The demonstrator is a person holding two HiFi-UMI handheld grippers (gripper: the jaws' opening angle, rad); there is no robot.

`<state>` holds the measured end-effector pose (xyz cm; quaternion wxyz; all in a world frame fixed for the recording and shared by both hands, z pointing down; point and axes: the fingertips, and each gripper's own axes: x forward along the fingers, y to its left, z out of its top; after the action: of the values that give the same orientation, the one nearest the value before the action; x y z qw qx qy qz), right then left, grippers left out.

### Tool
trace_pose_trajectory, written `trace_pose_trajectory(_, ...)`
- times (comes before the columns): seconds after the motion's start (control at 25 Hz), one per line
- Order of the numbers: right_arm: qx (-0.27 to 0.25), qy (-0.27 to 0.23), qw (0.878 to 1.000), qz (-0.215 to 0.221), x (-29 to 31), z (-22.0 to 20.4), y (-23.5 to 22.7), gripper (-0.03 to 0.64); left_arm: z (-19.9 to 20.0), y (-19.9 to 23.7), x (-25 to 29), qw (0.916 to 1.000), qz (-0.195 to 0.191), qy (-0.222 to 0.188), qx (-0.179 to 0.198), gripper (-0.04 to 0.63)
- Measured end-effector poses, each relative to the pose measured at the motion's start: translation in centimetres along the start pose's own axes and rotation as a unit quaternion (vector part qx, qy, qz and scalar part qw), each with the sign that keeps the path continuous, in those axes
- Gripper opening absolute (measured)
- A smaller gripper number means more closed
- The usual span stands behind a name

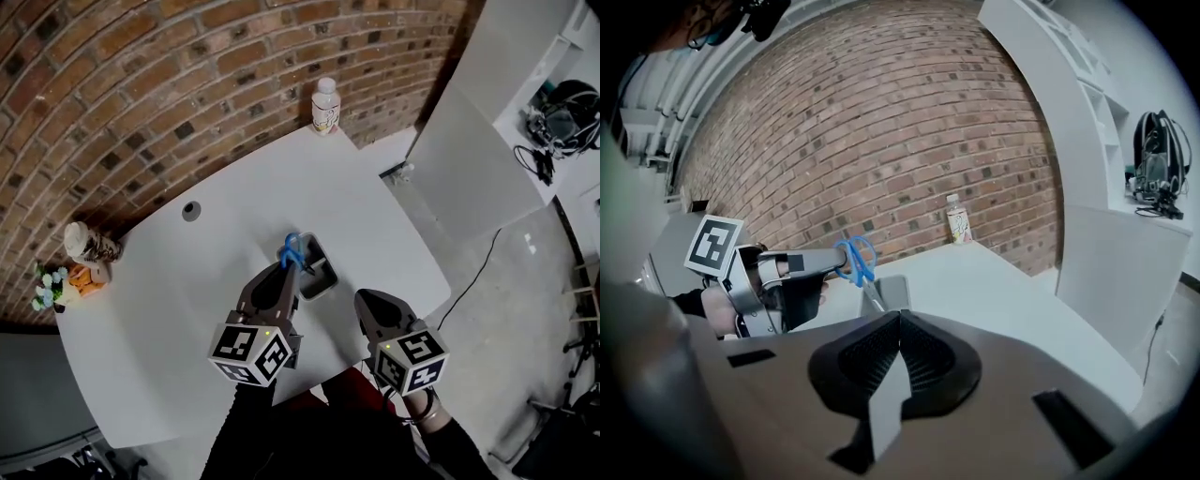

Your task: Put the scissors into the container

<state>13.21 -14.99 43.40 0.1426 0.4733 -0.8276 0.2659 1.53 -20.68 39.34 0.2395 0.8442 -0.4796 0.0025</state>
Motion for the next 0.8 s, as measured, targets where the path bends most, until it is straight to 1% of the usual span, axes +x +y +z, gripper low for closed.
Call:
trace_pose_trajectory(0.28, -0.018, 0.039, 0.999, 0.016, 1.8, -1.3, -0.3, 0.009, -1.8, 0.5, 0.4, 0.9995, 0.015, 0.009, -0.025, 0.032)
trace_pose_trajectory(0.56, -0.022, 0.057, 0.998, 0.024, 2.6, -2.0, -0.6, 0.008, -3.3, 0.6, 0.9, 0.9986, 0.025, 0.014, -0.044, 0.032)
trace_pose_trajectory(0.8, -0.020, 0.064, 0.997, 0.024, 2.7, -2.6, -0.7, 0.009, -3.4, 1.1, 0.9, 0.9981, 0.031, 0.008, -0.053, 0.032)
